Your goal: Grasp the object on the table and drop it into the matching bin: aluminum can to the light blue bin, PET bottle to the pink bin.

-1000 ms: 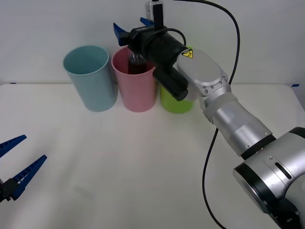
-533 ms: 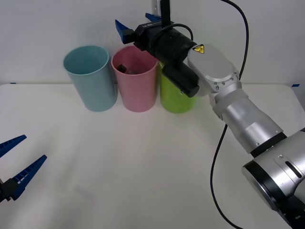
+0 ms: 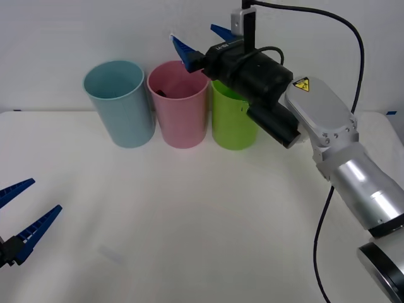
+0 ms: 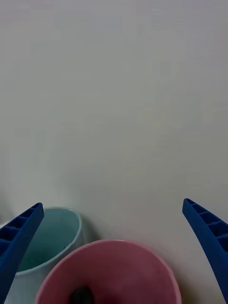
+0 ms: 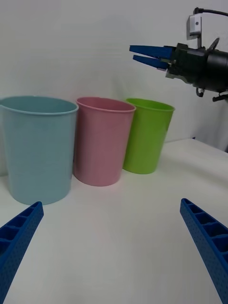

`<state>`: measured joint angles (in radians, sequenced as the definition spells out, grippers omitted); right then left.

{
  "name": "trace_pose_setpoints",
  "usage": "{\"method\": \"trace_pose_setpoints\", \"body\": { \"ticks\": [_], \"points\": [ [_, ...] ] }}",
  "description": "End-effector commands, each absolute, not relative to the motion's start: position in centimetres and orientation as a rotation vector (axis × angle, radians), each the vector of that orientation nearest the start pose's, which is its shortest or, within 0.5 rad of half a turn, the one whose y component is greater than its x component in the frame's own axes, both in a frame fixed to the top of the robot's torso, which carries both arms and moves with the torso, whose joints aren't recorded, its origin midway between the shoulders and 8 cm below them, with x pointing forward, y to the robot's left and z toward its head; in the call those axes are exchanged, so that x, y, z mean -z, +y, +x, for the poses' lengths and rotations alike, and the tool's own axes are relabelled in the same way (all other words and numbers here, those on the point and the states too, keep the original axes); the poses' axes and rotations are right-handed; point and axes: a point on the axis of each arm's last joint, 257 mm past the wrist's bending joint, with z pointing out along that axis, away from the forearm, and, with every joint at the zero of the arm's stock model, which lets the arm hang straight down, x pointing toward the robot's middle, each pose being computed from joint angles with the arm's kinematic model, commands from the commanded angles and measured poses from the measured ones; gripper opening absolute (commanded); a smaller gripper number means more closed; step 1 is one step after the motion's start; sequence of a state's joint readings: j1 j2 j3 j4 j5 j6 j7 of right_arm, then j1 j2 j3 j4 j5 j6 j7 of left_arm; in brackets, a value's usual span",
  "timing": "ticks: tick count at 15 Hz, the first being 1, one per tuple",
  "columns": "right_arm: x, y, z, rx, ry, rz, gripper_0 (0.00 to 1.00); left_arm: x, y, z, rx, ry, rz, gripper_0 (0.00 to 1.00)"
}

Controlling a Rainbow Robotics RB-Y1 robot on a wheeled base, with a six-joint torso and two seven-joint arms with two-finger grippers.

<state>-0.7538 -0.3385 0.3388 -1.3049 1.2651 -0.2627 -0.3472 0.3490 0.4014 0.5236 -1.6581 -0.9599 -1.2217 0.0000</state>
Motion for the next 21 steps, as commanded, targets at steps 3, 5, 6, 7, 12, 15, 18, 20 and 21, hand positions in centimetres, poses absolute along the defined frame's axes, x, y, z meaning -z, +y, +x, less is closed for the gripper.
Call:
{"method": "trace_pose_setpoints", "body": {
  "ticks": [3, 5, 6, 7, 12, 15, 18, 20, 21],
  "points": [
    [0.4, -3.4, 57.3, -0.659, 1.271, -0.551, 1.0, 16.9, 33.0, 34.2, 0.567, 1.441, 0.465, 1.0],
    [1.2, -5.2, 54.6, -0.674, 1.275, -0.561, 1.0, 16.9, 33.0, 34.2, 0.567, 1.441, 0.465, 1.0],
    [1.7, -6.1, 53.6, -0.673, 1.279, -0.556, 1.0, 16.9, 33.0, 34.2, 0.567, 1.441, 0.465, 1.0],
    [2.2, -7.1, 52.3, -0.669, 1.28, -0.556, 1.0, 16.9, 33.0, 34.2, 0.567, 1.441, 0.465, 1.0],
    [5.5, -12.1, 46.9, -0.671, 1.323, -0.612, 1.0, 16.9, 33.0, 34.2, 0.567, 1.441, 0.465, 1.0],
    [7.7, -14.4, 43.8, -0.67, 1.361, -0.653, 1.0, 16.9, 33.0, 34.2, 0.567, 1.441, 0.465, 1.0],
    [9.8, -16.7, 40.9, -0.667, 1.398, -0.687, 1.0, 16.9, 33.0, 34.2, 0.567, 1.441, 0.465, 1.0],
    [11.5, -18.1, 38.7, -0.675, 1.425, -0.709, 1.0, 16.9, 33.0, 34.2, 0.567, 1.441, 0.465, 1.0],
    [12.4, -19.0, 37.7, -0.673, 1.439, -0.713, 1.0, 16.9, 33.0, 34.2, 0.567, 1.441, 0.465, 1.0]
  ]
}}
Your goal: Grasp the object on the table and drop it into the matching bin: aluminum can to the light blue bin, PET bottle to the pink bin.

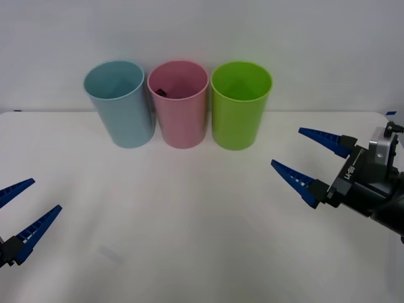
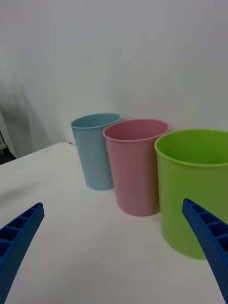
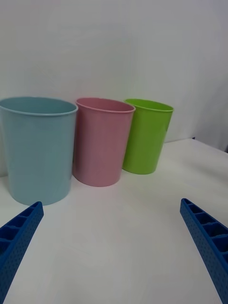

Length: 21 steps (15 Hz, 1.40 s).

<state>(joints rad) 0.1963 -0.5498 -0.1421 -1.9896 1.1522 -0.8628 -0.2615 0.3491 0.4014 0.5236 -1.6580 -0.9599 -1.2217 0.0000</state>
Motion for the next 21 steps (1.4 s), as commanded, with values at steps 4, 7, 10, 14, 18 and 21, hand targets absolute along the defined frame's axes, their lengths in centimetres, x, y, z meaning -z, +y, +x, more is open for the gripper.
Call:
{"method": "trace_pose_setpoints", "body": {
  "ticks": [4, 7, 10, 14, 18, 21],
  "points": [
    [15.1, -22.1, 34.0, -0.652, 1.495, -0.705, 1.0, 16.9, 33.0, 34.2, 0.567, 1.441, 0.465, 1.0],
    [16.6, -24.2, 32.2, -0.577, 1.518, -0.708, 1.0, 16.9, 33.0, 34.2, 0.567, 1.441, 0.465, 1.0],
    [18.5, -26.5, 31.4, -0.491, 1.537, -0.722, 1.0, 16.9, 33.0, 34.2, 0.567, 1.441, 0.465, 1.0],
    [21.6, -29.1, 30.5, -0.442, 1.58, -0.726, 1.0, 16.9, 33.0, 34.2, 0.567, 1.441, 0.465, 1.0],
    [24.2, -30.0, 28.8, -0.487, 1.625, -0.727, 1.0, 16.9, 33.0, 34.2, 0.567, 1.441, 0.465, 1.0],
    [25.4, -30.5, 27.5, -0.535, 1.647, -0.733, 1.0, 16.9, 33.0, 34.2, 0.567, 1.441, 0.465, 1.0]
  ]
}}
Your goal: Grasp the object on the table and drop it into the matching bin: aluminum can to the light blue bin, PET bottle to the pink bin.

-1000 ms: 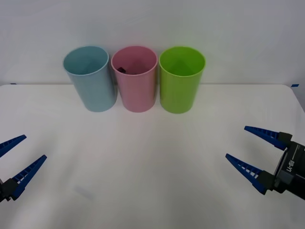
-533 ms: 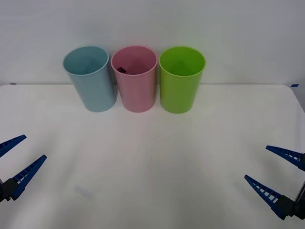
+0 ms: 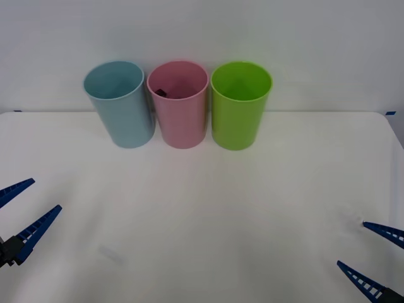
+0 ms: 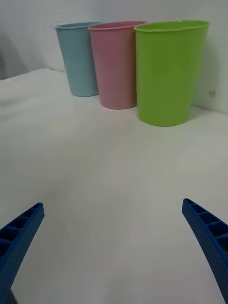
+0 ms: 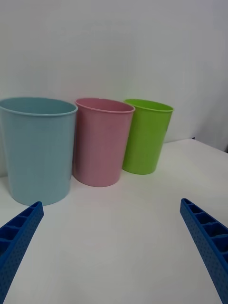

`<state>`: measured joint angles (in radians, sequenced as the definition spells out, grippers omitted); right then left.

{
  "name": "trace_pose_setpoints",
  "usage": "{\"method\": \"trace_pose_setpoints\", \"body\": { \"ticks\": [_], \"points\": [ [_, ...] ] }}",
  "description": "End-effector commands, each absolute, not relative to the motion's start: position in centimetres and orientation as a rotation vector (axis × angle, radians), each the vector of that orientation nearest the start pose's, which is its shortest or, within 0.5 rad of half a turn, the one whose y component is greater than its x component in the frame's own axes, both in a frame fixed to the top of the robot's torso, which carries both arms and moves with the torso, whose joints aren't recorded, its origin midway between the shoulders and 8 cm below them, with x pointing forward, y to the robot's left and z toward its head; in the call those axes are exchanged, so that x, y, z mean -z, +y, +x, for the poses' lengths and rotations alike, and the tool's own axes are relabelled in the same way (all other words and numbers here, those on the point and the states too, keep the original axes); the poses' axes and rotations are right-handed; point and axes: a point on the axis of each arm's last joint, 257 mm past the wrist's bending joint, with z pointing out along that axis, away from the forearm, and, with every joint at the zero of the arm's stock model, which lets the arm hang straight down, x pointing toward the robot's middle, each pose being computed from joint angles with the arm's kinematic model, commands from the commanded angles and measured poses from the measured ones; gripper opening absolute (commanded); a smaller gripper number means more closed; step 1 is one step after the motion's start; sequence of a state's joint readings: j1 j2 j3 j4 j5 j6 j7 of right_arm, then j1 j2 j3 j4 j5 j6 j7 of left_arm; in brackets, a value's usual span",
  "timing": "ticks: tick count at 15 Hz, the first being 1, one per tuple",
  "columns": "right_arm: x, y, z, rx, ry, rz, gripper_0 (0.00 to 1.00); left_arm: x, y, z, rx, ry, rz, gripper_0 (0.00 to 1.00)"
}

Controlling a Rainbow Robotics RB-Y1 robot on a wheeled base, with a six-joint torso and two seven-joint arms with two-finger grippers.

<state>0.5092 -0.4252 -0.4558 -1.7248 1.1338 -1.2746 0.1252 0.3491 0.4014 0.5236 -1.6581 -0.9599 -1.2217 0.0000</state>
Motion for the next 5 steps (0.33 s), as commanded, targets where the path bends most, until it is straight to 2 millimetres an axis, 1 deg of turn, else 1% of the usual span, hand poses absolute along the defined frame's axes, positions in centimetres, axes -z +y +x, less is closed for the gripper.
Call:
{"method": "trace_pose_setpoints", "body": {
  "ticks": [1, 5],
  "points": [
    [25.68, -30.54, 27.34, -0.543, 1.653, -0.732, 1.0, 16.89, 32.97, 34.23, 0.567, 1.441, 0.465, 1.0],
    [25.68, -30.54, 27.34, -0.543, 1.653, -0.732, 1.0, 16.89, 32.97, 34.23, 0.567, 1.441, 0.465, 1.0]
  ]
}}
